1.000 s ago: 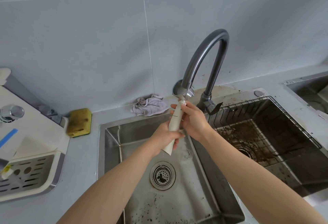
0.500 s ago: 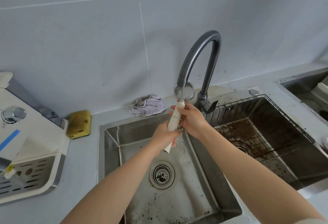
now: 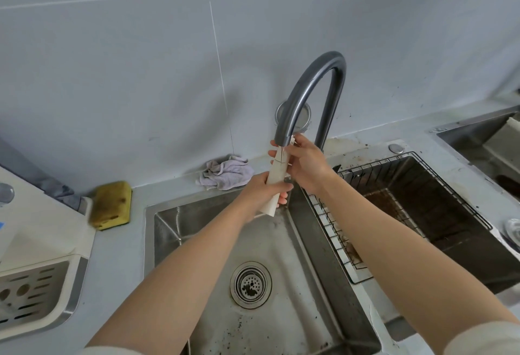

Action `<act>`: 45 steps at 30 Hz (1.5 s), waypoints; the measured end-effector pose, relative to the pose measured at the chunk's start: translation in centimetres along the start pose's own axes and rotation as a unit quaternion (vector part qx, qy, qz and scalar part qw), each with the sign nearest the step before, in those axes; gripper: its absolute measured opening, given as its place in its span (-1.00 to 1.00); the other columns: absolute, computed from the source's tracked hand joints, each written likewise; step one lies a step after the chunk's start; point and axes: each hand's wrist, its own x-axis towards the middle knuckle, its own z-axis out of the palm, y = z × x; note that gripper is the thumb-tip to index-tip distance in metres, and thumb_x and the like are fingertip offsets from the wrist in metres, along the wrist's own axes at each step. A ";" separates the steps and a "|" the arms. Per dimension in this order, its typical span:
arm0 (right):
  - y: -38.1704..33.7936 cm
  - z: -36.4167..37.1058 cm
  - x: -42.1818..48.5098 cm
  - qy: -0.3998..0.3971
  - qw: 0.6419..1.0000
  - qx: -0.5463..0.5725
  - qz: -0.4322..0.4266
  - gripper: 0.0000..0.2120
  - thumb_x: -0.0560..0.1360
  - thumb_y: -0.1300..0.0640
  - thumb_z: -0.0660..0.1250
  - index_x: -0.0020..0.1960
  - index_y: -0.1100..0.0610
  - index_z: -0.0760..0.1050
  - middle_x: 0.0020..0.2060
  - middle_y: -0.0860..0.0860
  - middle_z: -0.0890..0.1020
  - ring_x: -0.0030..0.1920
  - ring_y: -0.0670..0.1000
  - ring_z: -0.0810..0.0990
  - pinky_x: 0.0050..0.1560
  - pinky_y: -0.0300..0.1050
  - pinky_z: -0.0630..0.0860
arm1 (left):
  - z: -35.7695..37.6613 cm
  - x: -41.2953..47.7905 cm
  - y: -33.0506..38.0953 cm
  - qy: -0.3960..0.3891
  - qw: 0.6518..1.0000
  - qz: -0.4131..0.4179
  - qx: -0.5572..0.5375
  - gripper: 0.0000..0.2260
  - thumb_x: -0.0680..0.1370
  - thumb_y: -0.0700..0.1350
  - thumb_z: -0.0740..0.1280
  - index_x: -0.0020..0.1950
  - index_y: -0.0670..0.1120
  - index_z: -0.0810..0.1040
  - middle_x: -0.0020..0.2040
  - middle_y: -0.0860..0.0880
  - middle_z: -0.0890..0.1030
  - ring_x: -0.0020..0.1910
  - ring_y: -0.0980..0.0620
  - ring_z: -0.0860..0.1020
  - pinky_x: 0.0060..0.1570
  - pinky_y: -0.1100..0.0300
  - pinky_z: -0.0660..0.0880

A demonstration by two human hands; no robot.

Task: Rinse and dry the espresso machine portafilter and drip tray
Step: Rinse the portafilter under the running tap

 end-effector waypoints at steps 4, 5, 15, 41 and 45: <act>-0.6 -0.3 0.4 -0.005 1.000 -0.007 -0.004 -0.82 0.58 0.31 0.10 0.07 0.13 0.43 0.03 0.15 0.47 -0.12 0.01 0.59 -0.09 -0.11 0.53 | 0.3 0.8 0.3 -0.010 1.000 0.009 -0.004 -0.90 0.46 -0.19 0.39 -0.13 -0.07 0.48 -0.28 -0.05 0.60 -0.36 0.08 0.59 -0.33 0.29 0.55; -0.7 -0.4 0.5 -0.008 1.000 -0.006 -0.005 -0.81 0.57 0.31 0.10 0.06 0.13 0.43 0.01 0.14 0.48 -0.13 0.01 0.59 -0.08 -0.11 0.53 | 0.5 0.9 0.4 -0.010 1.000 0.010 -0.010 -0.90 0.45 -0.18 0.39 -0.14 -0.06 0.48 -0.29 -0.04 0.61 -0.38 0.10 0.59 -0.34 0.29 0.55; 0.3 -0.5 -0.1 -0.014 1.000 -0.017 0.009 -0.82 0.58 0.31 0.08 0.06 0.16 0.42 -0.07 0.08 0.55 -0.16 0.01 0.58 -0.06 -0.07 0.53 | 1.1 0.1 -0.8 -0.049 0.996 -0.020 -0.074 -0.91 0.48 -0.22 0.35 -0.12 -0.11 0.45 -0.44 -0.03 0.63 -0.45 0.05 0.61 -0.36 0.20 0.56; 9.7 -0.2 -6.2 0.060 0.981 -0.058 0.177 -0.81 0.60 0.30 0.06 0.19 0.14 0.26 -0.19 0.10 0.53 -0.23 0.05 0.57 -0.27 -0.09 0.50 | 0.8 -7.8 -9.3 -0.045 0.984 -0.161 -0.055 -0.91 0.47 -0.28 0.29 -0.16 -0.17 0.38 -0.52 -0.04 0.46 -0.61 0.05 0.37 -0.53 0.24 0.41; 9.5 -0.2 -6.4 0.055 0.978 -0.056 0.195 -0.82 0.60 0.30 0.06 0.19 0.17 0.26 -0.20 0.11 0.51 -0.23 0.06 0.56 -0.26 -0.08 0.49 | 0.8 -8.1 -9.3 -0.041 0.986 -0.155 -0.044 -0.92 0.47 -0.28 0.29 -0.17 -0.17 0.39 -0.52 -0.03 0.46 -0.61 0.04 0.38 -0.52 0.23 0.40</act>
